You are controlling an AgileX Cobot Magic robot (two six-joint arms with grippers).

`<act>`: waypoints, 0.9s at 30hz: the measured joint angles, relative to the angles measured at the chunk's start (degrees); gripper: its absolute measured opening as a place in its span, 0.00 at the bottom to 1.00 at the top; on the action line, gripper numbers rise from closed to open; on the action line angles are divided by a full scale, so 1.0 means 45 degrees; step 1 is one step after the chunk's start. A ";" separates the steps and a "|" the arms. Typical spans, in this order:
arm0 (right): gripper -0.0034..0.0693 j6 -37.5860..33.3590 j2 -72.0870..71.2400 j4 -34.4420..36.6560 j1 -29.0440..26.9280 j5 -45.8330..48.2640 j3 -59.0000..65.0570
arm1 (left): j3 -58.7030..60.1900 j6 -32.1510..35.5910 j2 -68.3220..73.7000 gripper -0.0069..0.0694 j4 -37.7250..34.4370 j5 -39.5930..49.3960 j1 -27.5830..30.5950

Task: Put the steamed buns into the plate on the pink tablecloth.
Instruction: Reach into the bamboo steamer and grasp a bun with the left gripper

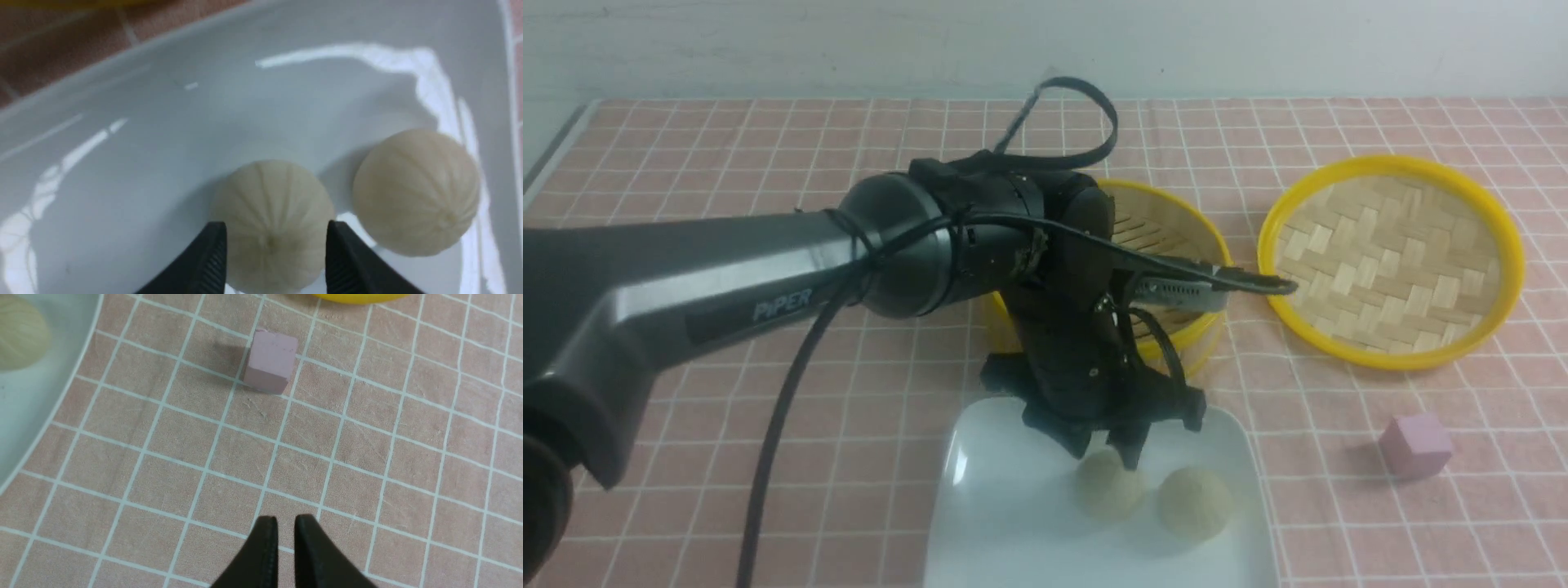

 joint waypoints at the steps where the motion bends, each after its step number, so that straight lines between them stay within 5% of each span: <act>1: 0.13 0.0000 0.0000 0.0000 0.0000 0.0000 0.0000 | -0.0652 -0.0486 -0.0130 0.55 0.0515 0.0072 0.0000; 5: 0.13 0.0000 0.0000 0.0000 0.0000 0.0000 0.0000 | -0.2457 -0.1578 -0.0235 0.40 0.1764 0.0621 0.0220; 7: 0.13 0.0000 0.0000 0.0000 0.0000 0.0000 0.0000 | -0.3806 -0.2183 0.0220 0.19 0.1914 0.1252 0.0886; 11: 0.13 0.0000 0.0000 0.0047 0.0000 0.0000 0.0000 | -0.5554 -0.1854 0.1668 0.11 0.0941 0.1514 0.2153; 17: 0.14 0.0000 0.0000 0.0095 0.0000 0.0000 0.0000 | -0.7041 -0.0957 0.3488 0.22 0.0812 0.1426 0.2918; 23: 0.16 0.0009 0.0000 0.0137 0.0000 -0.0089 0.0000 | -0.7267 -0.1177 0.4146 0.50 0.3076 0.0211 0.2832; 27: 0.16 0.0009 0.0000 0.0271 0.0000 -0.0202 0.0000 | -0.7293 -0.1340 0.4155 0.56 0.3630 -0.0093 0.2832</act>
